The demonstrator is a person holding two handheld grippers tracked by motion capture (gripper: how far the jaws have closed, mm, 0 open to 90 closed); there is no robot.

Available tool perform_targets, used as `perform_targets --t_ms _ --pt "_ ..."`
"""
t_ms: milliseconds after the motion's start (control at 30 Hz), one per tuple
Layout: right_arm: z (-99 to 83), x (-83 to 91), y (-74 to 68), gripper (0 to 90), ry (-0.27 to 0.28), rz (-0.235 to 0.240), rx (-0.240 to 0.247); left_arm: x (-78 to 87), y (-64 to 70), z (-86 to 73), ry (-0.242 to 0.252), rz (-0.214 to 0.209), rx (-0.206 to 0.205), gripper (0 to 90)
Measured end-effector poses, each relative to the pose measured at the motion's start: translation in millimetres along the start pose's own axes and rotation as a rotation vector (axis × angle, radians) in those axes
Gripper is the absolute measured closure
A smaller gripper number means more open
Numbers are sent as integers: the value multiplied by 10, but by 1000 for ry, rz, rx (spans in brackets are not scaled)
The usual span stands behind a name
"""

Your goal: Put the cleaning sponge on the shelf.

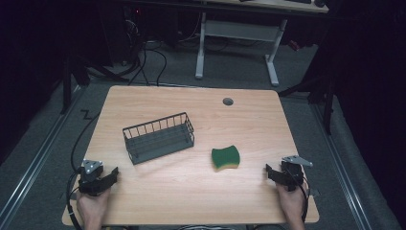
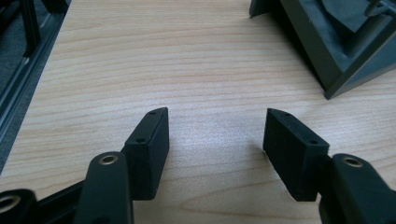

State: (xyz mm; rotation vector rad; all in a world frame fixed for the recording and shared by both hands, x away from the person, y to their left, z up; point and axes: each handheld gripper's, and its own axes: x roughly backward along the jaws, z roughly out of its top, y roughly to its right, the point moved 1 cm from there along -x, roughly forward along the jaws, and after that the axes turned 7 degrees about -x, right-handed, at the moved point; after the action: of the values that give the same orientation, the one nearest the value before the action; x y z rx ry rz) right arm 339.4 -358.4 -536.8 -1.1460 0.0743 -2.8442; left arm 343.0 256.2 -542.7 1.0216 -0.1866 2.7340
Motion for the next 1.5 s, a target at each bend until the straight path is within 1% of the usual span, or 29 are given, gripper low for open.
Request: perform_targets --t_ms 133,200,333,467,600,667,733,800,867,933,1000,1100,1133,1167,1200,1233,1267,1300,1333,1400,1433,1500 --pt "0 0 0 313 0 0 0 31 28 -25 6 -5 -3 448" --pt "0 0 0 313 0 0 0 47 49 -36 6 0 -9 452" --pt "1 0 -1 313 0 0 -1 98 80 -36 13 -10 -8 462" --pt "1 0 5 322 1 10 2 161 126 -6 20 -20 -21 472" --pt "4 1 14 322 -2 25 19 192 163 33 23 -36 -31 483" --pt "6 -1 17 331 -1 27 28 214 201 79 29 -48 -41 487" --pt "13 -1 16 379 -1 30 33 226 247 148 32 -64 -53 498" --pt "39 5 -4 424 -13 33 38 221 280 192 36 -69 -60 502" --pt "78 24 -41 477 5 48 61 208 311 231 29 -79 -62 502" --pt "133 49 -86 498 27 61 72 205 355 270 28 -88 -65 499" --pt "210 62 -131 518 45 90 79 195 406 312 19 -94 -76 499" --pt "315 64 -208 527 48 142 84 159 463 365 5 -101 -84 502" --pt "315 64 -208 527 48 142 84 159 463 365 5 -101 -84 504" --pt "403 64 -305 539 53 180 109 128 494 395 -2 -104 -87 507" --pt "430 64 -344 544 55 192 113 114 508 409 -7 -104 -90 510" --pt "469 61 -394 552 55 211 125 114 508 409 -7 -104 -90 515" --pt "515 57 -463 562 60 233 137 88 537 432 -13 -103 -99 520" --pt "515 57 -463 562 60 233 137 88 537 432 -13 -103 -99 523" --pt "582 45 -587 583 61 269 162 73 557 445 -13 -102 -101 527" --pt "638 21 -705 608 59 299 193 65 566 450 -12 -102 -98 540" --pt "677 -1 -792 617 55 316 210 50 581 466 -15 -94 -100 548" --pt "730 -38 -903 629 47 342 226 41 589 480 -14 -92 -96 555"
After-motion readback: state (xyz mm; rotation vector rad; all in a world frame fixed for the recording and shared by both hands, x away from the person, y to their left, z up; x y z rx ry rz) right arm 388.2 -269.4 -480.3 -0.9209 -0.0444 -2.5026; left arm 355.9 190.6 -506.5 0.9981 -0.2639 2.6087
